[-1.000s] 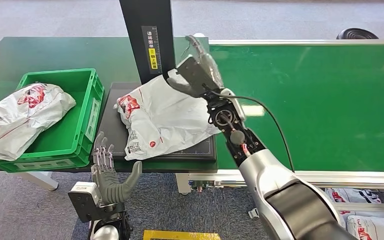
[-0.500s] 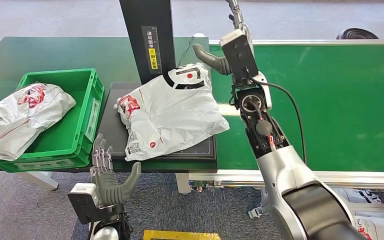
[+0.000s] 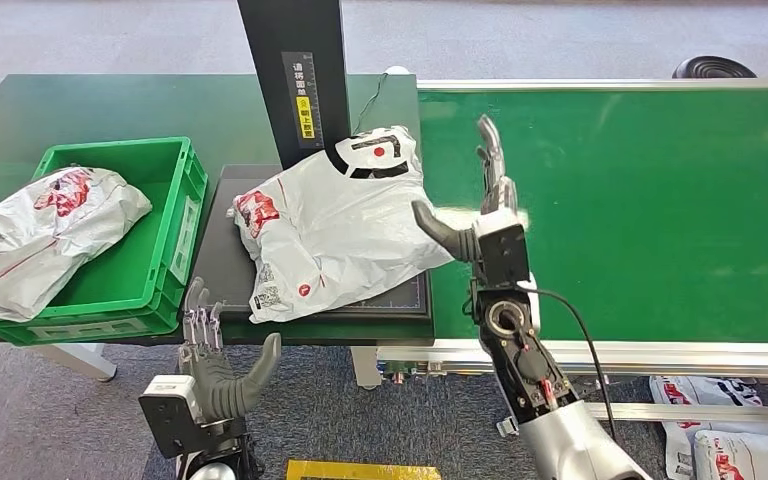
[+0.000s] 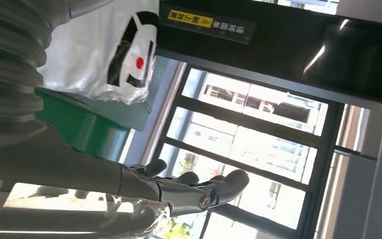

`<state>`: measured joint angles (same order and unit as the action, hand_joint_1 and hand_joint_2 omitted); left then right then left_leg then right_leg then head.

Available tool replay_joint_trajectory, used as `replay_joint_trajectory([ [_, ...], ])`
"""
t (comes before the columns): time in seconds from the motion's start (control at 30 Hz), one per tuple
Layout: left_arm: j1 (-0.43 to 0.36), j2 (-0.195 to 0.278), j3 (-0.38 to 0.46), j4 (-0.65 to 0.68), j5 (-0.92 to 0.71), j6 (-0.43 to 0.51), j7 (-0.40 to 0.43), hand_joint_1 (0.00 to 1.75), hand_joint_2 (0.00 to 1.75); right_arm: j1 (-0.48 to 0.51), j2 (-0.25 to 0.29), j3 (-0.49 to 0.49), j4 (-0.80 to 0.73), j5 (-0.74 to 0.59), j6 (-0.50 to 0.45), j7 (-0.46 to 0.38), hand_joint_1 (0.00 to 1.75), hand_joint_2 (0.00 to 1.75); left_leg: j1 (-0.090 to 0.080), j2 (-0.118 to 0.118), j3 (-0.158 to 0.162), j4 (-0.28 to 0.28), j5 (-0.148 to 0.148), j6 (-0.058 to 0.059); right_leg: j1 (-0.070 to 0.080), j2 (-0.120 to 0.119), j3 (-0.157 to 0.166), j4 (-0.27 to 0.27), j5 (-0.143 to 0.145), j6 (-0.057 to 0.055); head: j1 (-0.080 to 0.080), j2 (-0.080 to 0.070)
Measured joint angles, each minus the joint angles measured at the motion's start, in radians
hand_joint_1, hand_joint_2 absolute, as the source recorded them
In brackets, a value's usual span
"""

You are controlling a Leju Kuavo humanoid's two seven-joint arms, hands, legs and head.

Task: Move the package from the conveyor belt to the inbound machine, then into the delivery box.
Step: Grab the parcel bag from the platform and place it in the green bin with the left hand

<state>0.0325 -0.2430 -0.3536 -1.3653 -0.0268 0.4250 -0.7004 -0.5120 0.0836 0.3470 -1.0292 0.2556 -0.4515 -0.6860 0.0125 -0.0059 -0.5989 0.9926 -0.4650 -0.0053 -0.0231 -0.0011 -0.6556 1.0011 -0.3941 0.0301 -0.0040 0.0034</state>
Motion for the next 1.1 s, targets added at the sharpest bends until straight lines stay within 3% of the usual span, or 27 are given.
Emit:
replay_joint_trajectory([
  [0.4,0.018,0.004,0.002,0.000,-0.012,0.009,0.000,0.00,1.75,0.291,0.010,0.043,-0.191,-0.045,-0.054,-0.011,0.00,1.75,0.000,0.000,0.000,0.000,-0.001,0.000,0.000,0.000,0.000,0.000,-0.001,0.000,0.000,0.000],
  [0.67,0.020,0.007,0.011,0.000,-0.022,0.017,0.000,0.00,1.75,0.473,0.036,0.045,-0.271,-0.101,0.017,-0.011,0.00,1.75,0.000,0.000,0.000,0.000,-0.001,-0.001,0.000,0.000,0.000,0.000,-0.002,0.000,0.000,0.000],
  [1.1,0.029,0.020,0.064,-0.007,-0.132,0.006,0.010,0.00,1.75,0.570,0.078,0.005,-0.284,-0.023,0.103,-0.012,0.00,1.75,0.000,0.000,0.000,0.000,-0.001,0.000,0.000,0.000,0.000,0.000,-0.002,0.000,0.000,0.000],
])
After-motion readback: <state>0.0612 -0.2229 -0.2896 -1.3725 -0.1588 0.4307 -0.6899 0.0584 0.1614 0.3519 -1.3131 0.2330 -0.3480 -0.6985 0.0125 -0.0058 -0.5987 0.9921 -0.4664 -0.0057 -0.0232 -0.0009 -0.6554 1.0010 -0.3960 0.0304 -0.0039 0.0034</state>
